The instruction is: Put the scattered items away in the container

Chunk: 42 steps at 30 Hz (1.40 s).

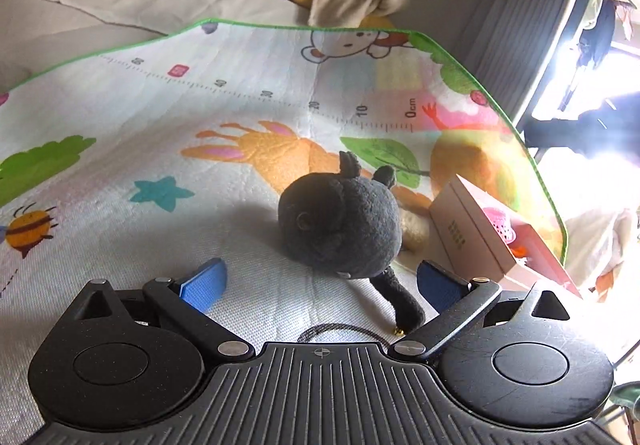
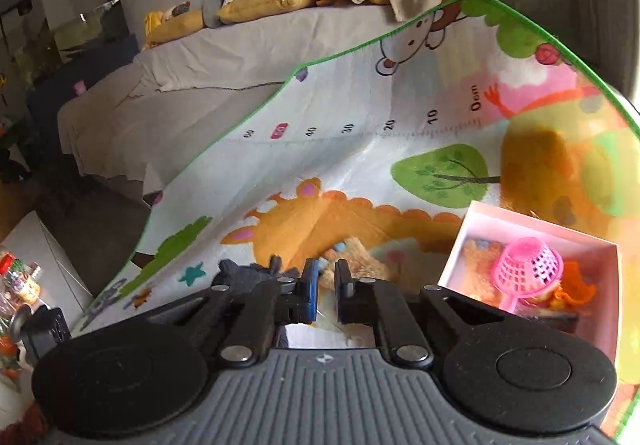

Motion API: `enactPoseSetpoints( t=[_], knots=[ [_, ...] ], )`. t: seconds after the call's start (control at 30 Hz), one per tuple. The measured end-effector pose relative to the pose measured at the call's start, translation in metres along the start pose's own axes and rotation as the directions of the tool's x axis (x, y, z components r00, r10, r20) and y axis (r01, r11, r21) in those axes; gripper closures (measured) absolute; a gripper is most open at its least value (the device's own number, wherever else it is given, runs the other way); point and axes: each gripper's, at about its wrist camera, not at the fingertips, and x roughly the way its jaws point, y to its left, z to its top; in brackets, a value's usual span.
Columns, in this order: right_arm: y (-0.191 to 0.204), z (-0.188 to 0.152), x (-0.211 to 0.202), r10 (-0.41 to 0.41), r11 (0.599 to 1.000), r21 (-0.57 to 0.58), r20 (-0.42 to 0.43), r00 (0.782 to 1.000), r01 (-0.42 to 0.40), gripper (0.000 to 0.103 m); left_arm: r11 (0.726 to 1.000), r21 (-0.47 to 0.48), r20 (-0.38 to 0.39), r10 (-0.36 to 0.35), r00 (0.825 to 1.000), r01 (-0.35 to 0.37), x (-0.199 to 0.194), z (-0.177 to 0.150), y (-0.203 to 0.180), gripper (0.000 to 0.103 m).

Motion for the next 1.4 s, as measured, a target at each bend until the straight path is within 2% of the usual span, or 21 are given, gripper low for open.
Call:
enactPoseSetpoints(
  t=[0.07,0.1,0.13,0.2,0.33,0.47,0.53,0.6,0.67,0.7,0.73,0.8,0.87,0.93,1.03,1.13,1.23,1.3,1.4],
  knots=[
    [-0.005,-0.003,0.002,-0.007,1.000,0.014,-0.017,1.000,0.008,0.090,1.000,0.021,-0.006,0.010,1.000,-0.010,0.001,0.000,-0.004,0.000],
    [-0.007,-0.002,0.006,-0.009,1.000,0.018,-0.029,1.000,0.010,0.076,0.999,0.033,-0.010,0.015,1.000,-0.014,0.002,0.000,-0.006,0.000],
    [-0.008,0.000,0.013,-0.013,1.000,0.015,-0.036,0.999,0.014,0.054,0.999,0.042,-0.014,0.018,1.000,-0.018,0.003,0.000,-0.007,0.000],
    [-0.005,0.007,0.032,-0.036,0.999,-0.017,-0.045,0.998,0.036,0.031,0.998,0.050,-0.016,0.025,1.000,-0.024,0.003,0.000,-0.009,0.000],
    [-0.001,0.020,0.094,-0.087,0.993,-0.093,-0.145,0.986,0.074,0.031,0.999,0.031,-0.011,0.013,1.000,-0.013,0.002,0.000,-0.005,0.000],
    [-0.003,0.027,0.161,-0.105,0.989,-0.133,-0.282,0.954,0.069,0.030,1.000,0.016,0.004,-0.006,1.000,0.006,0.000,-0.001,-0.003,0.000],
    [0.001,0.026,0.187,-0.150,0.976,-0.200,-0.316,0.937,0.089,0.019,1.000,0.016,0.005,-0.024,1.000,0.024,-0.001,-0.001,-0.002,0.000],
    [0.001,0.024,0.209,-0.206,0.963,-0.239,-0.341,0.917,0.127,0.017,0.999,0.010,0.001,-0.038,0.999,0.038,0.000,-0.001,-0.001,0.000],
    [-0.005,0.025,0.222,-0.189,0.973,-0.192,-0.367,0.911,0.124,0.016,0.999,-0.001,-0.003,-0.049,0.999,0.049,0.001,0.000,0.001,0.000],
    [-0.007,0.026,0.223,-0.165,0.981,-0.160,-0.379,0.911,0.111,0.018,0.998,-0.006,-0.005,-0.055,0.998,0.055,0.001,0.000,0.003,0.000],
    [-0.008,0.027,0.221,-0.139,0.986,-0.139,-0.386,0.912,0.091,0.030,0.998,-0.012,-0.006,-0.059,0.998,0.059,0.001,0.000,0.004,0.000],
    [-0.007,0.024,0.213,-0.091,0.993,-0.109,-0.389,0.917,0.052,0.045,0.997,-0.024,-0.005,-0.067,0.998,0.067,0.001,-0.001,0.005,0.000],
    [-0.002,0.014,0.201,-0.089,0.993,-0.109,-0.381,0.920,0.051,0.055,0.997,-0.034,-0.005,-0.072,0.997,0.071,0.001,-0.001,0.007,0.000],
    [0.003,0.002,0.186,-0.078,0.992,-0.118,-0.377,0.923,0.036,0.070,0.996,-0.045,-0.008,-0.075,0.997,0.075,0.001,0.000,0.009,0.000],
    [0.012,-0.015,0.152,-0.036,0.994,-0.106,-0.379,0.925,-0.005,0.081,0.995,-0.064,-0.005,-0.076,0.997,0.076,0.001,0.000,0.011,0.000],
    [0.018,-0.029,0.102,0.018,0.992,-0.116,-0.323,0.946,-0.058,0.082,0.995,-0.076,0.009,-0.070,0.998,0.070,-0.001,0.000,0.013,0.000],
    [0.012,-0.048,0.050,0.048,0.993,-0.085,-0.288,0.957,-0.075,0.082,0.994,-0.091,0.014,-0.065,0.998,0.066,-0.001,0.000,0.015,0.000],
    [0.008,-0.064,0.016,0.039,0.992,-0.104,-0.271,0.962,-0.069,0.082,0.993,-0.100,0.013,-0.055,0.998,0.056,-0.001,0.000,0.016,0.000],
    [0.002,-0.094,-0.024,-0.019,0.985,-0.168,-0.268,0.963,-0.028,0.082,0.995,-0.091,0.013,-0.040,0.999,0.041,0.000,0.000,0.015,0.000]
  ],
)
